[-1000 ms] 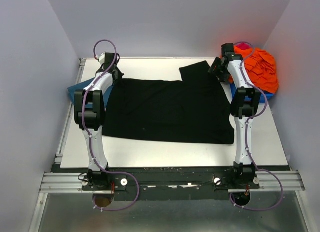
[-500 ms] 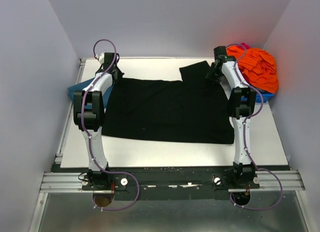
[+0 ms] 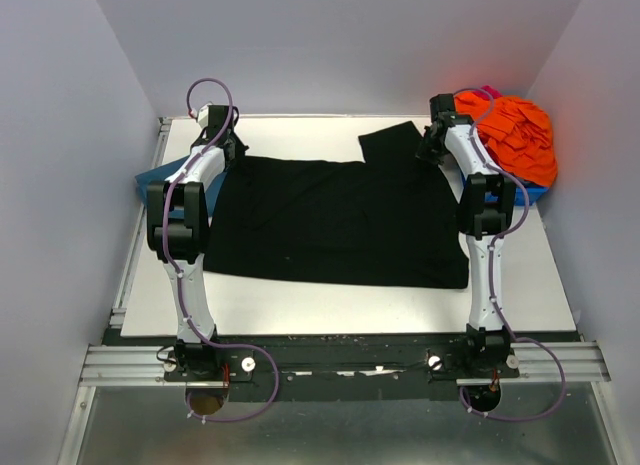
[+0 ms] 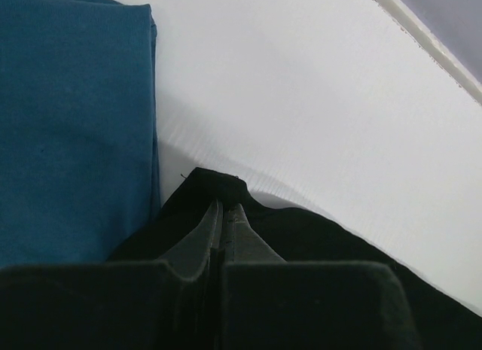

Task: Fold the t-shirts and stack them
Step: Grap the side of the flattened tshirt furthest away from the robot with both arms, then fold the other side of the tshirt into a rectangle

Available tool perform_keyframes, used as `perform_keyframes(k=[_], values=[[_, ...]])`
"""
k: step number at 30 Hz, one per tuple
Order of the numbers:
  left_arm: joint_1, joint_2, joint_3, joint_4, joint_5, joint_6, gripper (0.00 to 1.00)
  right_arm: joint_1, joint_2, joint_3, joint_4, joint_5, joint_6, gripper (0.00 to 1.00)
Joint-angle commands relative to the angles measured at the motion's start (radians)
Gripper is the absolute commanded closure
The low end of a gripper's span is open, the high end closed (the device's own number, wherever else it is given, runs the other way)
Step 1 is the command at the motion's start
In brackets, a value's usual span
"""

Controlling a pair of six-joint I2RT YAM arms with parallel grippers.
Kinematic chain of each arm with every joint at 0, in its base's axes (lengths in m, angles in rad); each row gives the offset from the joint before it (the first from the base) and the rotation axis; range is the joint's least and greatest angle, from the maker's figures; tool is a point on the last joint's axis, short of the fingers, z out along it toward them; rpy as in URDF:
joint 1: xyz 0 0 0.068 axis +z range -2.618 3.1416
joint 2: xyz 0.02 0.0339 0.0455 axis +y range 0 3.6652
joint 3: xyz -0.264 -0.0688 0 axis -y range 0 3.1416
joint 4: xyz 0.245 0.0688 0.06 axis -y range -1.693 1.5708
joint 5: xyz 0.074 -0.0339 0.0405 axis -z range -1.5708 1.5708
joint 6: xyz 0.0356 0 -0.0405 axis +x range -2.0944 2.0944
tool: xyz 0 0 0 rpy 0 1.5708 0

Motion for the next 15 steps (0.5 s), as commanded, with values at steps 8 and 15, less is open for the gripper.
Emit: perform_keyframes(k=[8,15], values=[[0.006,-0.019,0.055,-0.037,-0.006,0.039,1.0,0.0,-0.216,-0.196,0.174,0.037,-0.029,0.99],[0.008,-0.054,0.041,-0.054,-0.06,0.076,1.0,0.0,-0.321,-0.315,0.205,0.008,-0.025,0.99]])
